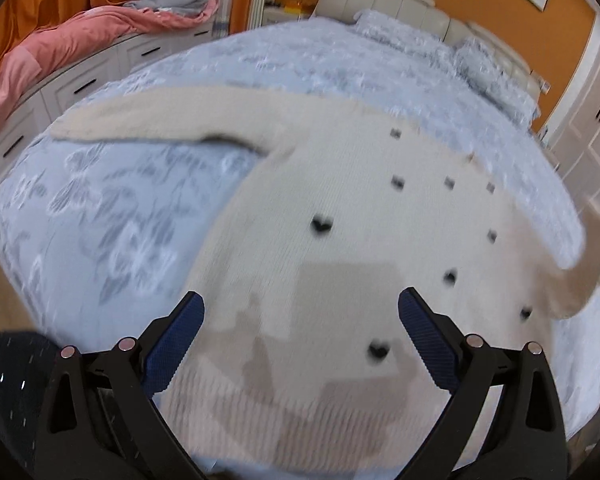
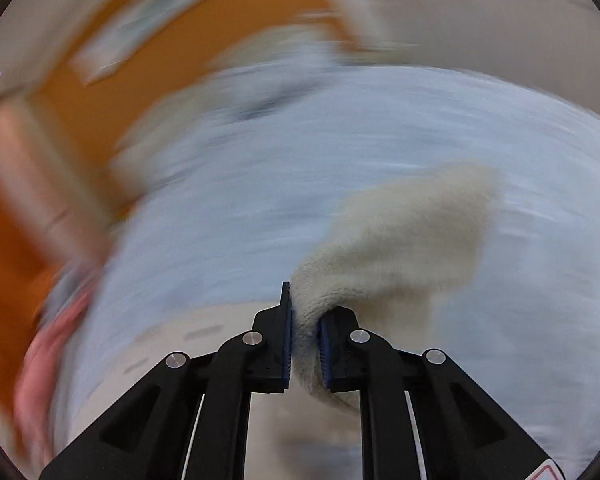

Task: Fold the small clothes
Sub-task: 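Grasp the sweater sleeve cuff with the right gripper and lift it, then carry the sleeve across the sweater body with the right gripper and release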

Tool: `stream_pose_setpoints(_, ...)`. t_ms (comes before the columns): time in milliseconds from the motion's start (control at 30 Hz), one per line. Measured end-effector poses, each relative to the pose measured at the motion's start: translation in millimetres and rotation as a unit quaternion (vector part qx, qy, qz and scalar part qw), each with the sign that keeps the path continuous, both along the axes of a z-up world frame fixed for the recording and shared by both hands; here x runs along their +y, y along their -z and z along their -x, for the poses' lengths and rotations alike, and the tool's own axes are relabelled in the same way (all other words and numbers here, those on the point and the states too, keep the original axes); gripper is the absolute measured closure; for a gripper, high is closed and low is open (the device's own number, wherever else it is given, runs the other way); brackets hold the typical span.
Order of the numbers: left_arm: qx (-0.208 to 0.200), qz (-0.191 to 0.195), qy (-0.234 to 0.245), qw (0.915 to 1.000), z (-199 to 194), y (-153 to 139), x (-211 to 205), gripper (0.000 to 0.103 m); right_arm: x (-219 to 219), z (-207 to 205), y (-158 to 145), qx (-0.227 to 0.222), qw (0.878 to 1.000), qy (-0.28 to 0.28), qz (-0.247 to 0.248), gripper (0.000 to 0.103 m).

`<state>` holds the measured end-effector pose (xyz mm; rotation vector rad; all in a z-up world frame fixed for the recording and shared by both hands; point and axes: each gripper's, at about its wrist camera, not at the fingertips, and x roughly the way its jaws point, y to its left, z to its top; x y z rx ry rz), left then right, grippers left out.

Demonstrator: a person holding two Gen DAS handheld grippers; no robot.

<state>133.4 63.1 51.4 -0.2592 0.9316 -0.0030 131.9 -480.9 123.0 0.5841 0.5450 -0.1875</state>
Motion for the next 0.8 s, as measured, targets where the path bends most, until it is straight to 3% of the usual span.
stream_pose_setpoints(67,-0.007,0.024,-0.005,0.9997,-17,-4,1,0.008,74,-31,-11,-0.023,0.994,-0.103,0.012,0.089)
stream_pose_setpoints(133,-0.010,0.059,-0.008,0.9982,-39,-6,1,0.007,161,-64,1,-0.016,0.978,-0.207,0.028,0.083)
stream_pose_setpoints(200,-0.006,0.084,-0.011,0.9964,-61,-5,0,0.005,216,-83,24,0.014,0.964,-0.255,0.069,0.075)
stream_pose_setpoints(267,0.004,0.105,-0.015,0.9944,-84,2,1,0.005,248,-93,52,0.055,0.959,-0.263,0.094,0.075)
stream_pose_setpoints(367,0.026,0.145,-0.018,0.9889,-117,18,2,0.005,238,-80,72,0.078,0.967,-0.236,0.050,0.073)
stream_pose_setpoints(433,0.041,0.171,-0.024,0.9842,-135,31,3,0.005,212,-53,77,0.076,0.978,-0.193,0.008,0.051)
stream_pose_setpoints(467,0.053,0.187,-0.033,0.9805,-146,41,3,0.005,199,-39,82,0.078,0.982,-0.172,-0.002,0.047)
stream_pose_setpoints(600,0.110,0.226,-0.054,0.9664,-169,73,-5,0.006,135,-3,106,0.116,0.988,-0.086,-0.049,0.046)
stream_pose_setpoints(667,0.112,0.227,-0.075,0.9645,-168,78,-8,0.008,108,3,120,0.128,0.987,-0.047,-0.089,0.046)
stream_pose_setpoints(733,0.101,0.229,-0.067,0.9658,-170,73,-17,0.029,87,-1,132,0.132,0.983,-0.020,-0.125,0.046)
stream_pose_setpoints(767,0.098,0.240,-0.050,0.9646,-173,72,-21,0.055,85,-2,136,0.131,0.982,-0.012,-0.134,0.046)
stream_pose_setpoints(800,0.097,0.256,-0.029,0.9614,-176,72,-26,0.073,81,-6,139,0.130,0.981,-0.005,-0.144,0.046)
